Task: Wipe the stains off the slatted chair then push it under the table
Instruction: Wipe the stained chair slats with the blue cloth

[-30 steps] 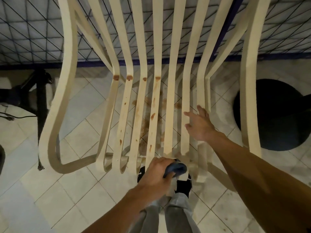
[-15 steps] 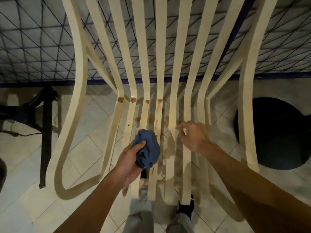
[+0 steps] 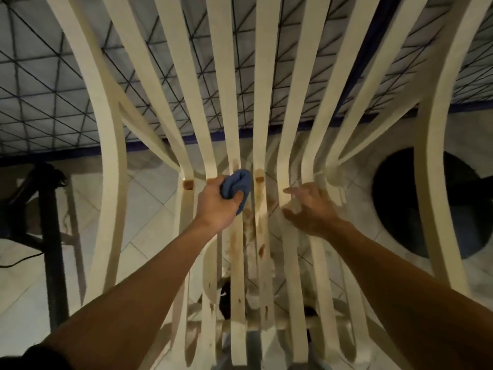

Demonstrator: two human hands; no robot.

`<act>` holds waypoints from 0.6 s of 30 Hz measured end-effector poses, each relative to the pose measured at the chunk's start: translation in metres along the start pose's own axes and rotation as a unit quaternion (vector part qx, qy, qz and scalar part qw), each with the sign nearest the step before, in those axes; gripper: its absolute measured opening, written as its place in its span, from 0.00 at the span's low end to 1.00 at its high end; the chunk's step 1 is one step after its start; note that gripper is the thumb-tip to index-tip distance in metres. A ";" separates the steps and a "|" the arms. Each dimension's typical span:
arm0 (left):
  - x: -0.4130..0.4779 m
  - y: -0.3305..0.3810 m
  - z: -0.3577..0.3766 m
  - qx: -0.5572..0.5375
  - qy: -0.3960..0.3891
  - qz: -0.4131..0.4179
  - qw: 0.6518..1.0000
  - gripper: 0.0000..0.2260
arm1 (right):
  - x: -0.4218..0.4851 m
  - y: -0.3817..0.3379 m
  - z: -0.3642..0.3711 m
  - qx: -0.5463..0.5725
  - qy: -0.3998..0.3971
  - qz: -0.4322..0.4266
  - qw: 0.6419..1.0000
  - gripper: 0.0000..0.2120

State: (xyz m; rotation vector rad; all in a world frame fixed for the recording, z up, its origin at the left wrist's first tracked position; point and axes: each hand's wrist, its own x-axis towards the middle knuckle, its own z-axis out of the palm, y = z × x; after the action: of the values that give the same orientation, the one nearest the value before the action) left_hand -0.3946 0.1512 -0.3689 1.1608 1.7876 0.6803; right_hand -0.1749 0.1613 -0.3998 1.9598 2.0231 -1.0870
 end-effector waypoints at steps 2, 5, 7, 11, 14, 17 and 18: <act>0.017 -0.007 0.005 0.033 -0.017 0.035 0.999 0.08 | 0.003 -0.004 0.008 -0.019 -0.004 0.008 1.000 0.32; 0.041 -0.015 0.015 0.084 -0.041 0.083 0.992 0.15 | 0.009 -0.005 0.017 -0.057 -0.009 0.018 0.998 0.38; 0.053 -0.016 0.020 0.118 -0.043 0.109 0.986 0.17 | 0.013 -0.002 0.020 -0.078 -0.008 0.016 0.997 0.39; 0.066 -0.002 0.025 0.207 -0.036 0.179 0.961 0.14 | 0.020 0.005 0.023 -0.110 -0.001 -0.014 0.994 0.39; 0.076 0.003 0.027 0.258 -0.062 0.237 0.935 0.12 | 0.021 0.009 0.025 -0.095 -0.015 -0.029 0.995 0.39; 0.083 -0.003 0.031 0.303 -0.070 0.243 0.919 0.12 | 0.021 0.010 0.025 -0.078 -0.023 -0.032 0.996 0.38; 0.084 -0.006 0.033 0.316 -0.067 0.243 0.915 0.13 | 0.021 0.010 0.024 -0.074 -0.026 -0.030 0.996 0.38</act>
State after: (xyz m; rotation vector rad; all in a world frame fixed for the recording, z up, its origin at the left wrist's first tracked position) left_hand -0.3837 0.2252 -0.4200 2.0804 1.6514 0.2701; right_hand -0.1780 0.1641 -0.4335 1.7925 2.0817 -0.9580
